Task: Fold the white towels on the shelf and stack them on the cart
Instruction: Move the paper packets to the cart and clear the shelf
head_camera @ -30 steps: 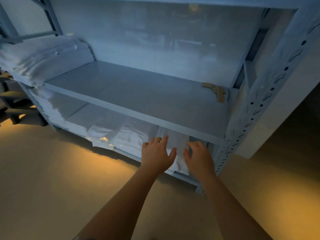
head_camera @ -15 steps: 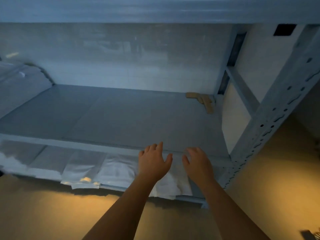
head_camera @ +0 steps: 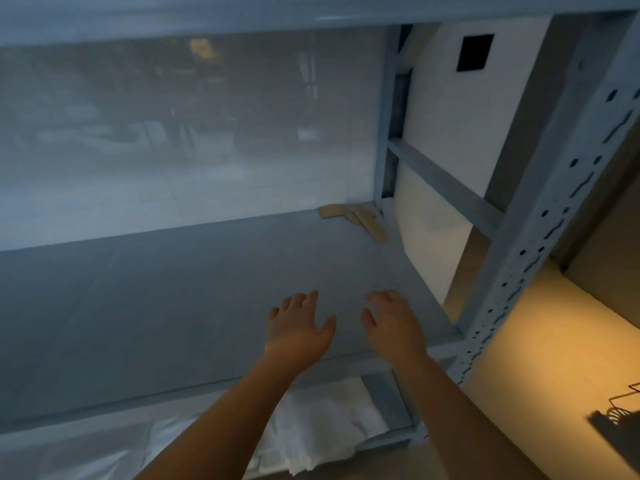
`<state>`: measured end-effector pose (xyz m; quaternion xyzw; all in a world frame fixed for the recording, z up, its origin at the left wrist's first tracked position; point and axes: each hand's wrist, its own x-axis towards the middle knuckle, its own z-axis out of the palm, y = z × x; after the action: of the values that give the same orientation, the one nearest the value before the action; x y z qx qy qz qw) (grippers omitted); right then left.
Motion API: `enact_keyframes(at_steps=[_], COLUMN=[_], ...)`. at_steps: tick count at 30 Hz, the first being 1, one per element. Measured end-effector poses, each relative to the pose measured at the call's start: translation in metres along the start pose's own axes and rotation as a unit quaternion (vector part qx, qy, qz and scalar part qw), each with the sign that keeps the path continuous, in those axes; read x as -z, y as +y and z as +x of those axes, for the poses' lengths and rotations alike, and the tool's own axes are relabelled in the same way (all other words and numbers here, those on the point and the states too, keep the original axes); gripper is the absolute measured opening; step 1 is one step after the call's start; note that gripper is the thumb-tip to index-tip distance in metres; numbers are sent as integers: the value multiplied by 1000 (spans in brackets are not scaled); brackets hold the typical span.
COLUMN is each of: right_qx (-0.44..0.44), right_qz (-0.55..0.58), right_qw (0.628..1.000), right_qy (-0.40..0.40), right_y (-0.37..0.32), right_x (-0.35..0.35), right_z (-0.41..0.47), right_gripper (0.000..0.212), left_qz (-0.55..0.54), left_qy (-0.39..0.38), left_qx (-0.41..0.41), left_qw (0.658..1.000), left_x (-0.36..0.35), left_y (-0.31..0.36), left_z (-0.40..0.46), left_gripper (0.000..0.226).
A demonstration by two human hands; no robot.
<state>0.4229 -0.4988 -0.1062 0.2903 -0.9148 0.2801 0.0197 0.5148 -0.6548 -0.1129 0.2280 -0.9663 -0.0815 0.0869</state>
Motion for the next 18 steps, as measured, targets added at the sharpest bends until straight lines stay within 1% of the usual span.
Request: enact_keyframes(at_steps=[3,8,11,13,14,16,17,18], right_qx=[11,21,9,-4,-5,-14,-2,-9], right_qz=[-24,-49,-53,-49,-50,-40,-48,-58], right_qw=[1000,997,997,997,997,999,999,998], right_qy=[13,57,60,57,52,29,13,-8], right_y=[18,60,87,103,111,114,130,136], right_x=[-25,-71,-95,-109,-117,-115,-144,-151], right_z=[44,143,203,241,263,286,344,367], right_gripper=[32,35,41,49,54,65,71,75], left_qz=[0,36,47,58,60,57,44,39], left_qy=[32,50,56,66,64,24,18,-1], left_qx=[-18,-58,-76,-84,-92,-95,-78,-67], left_qw=[999,996,994,993,992,993,996,997], left_x=[-27,-78,-101,-113,-120,-118,-146,-155], left_y=[-7,-13,-17,-21,-23,-25,-35,-38], left_z=[51,159,226,265,287,313,365,388], left_gripper=[71,76,80,83,85,90,92,93])
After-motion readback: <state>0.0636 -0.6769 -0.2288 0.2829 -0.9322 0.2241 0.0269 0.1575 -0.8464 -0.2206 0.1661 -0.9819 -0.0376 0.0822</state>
